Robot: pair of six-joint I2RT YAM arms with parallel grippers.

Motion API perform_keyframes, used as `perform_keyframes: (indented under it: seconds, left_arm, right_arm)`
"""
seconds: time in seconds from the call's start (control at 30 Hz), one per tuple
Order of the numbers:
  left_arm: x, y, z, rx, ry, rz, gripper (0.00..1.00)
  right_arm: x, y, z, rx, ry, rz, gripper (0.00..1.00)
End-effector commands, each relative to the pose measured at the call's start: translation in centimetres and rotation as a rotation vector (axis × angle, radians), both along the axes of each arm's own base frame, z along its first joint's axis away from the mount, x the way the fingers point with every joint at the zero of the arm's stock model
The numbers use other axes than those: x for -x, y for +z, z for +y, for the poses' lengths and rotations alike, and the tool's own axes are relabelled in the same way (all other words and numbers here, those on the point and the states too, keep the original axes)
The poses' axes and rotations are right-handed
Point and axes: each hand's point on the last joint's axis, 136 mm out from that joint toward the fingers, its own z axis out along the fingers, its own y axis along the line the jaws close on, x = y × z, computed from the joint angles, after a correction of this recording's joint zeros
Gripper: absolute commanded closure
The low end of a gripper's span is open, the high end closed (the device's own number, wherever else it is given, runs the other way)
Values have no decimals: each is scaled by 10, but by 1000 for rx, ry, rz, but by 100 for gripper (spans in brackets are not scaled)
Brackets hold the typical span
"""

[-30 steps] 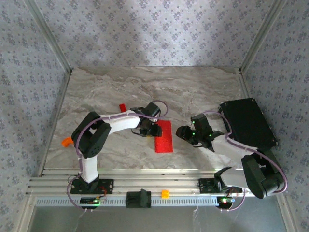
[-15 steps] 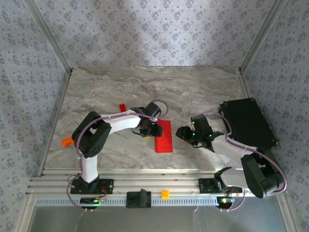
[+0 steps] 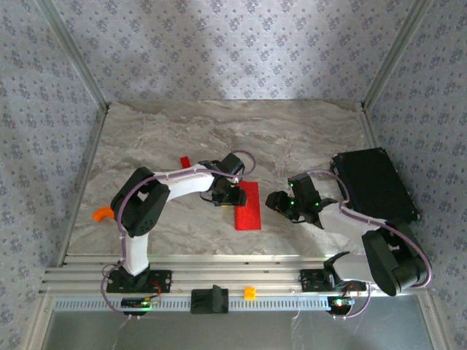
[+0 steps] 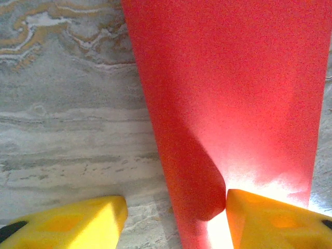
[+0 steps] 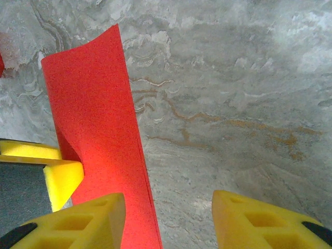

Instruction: Fold a paper plane with a square sheet of paper (pick it up from the middle)

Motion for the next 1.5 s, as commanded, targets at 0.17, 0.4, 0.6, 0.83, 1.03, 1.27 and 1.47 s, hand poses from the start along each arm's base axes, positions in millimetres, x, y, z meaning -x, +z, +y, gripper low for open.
perform_keyframes:
  seconds: [0.17, 0.4, 0.6, 0.83, 1.03, 1.27, 1.47]
  left_arm:
    - [-1, -46, 20, -122, -9, 5, 41]
    - [-2, -46, 20, -125, 2, 5, 41]
    - [-1, -47, 18, -119, -1, 7, 40]
    - [-1, -48, 19, -124, 6, 8, 40]
    - [-2, -49, 17, -126, -3, 13, 40]
    - [-2, -53, 16, -126, -8, 16, 39]
    - [-2, -54, 16, -129, -2, 17, 39]
  right_arm:
    - [2, -4, 3, -15, 1, 21, 51]
    - [2, -4, 5, -17, 5, 20, 51]
    - [3, -4, 6, -17, 10, 21, 51]
    - [2, -4, 10, -22, 21, 27, 51]
    - [1, -5, 12, -22, 27, 32, 51]
    - [1, -5, 14, -23, 30, 36, 50]
    - [-1, -5, 17, -24, 39, 37, 50]
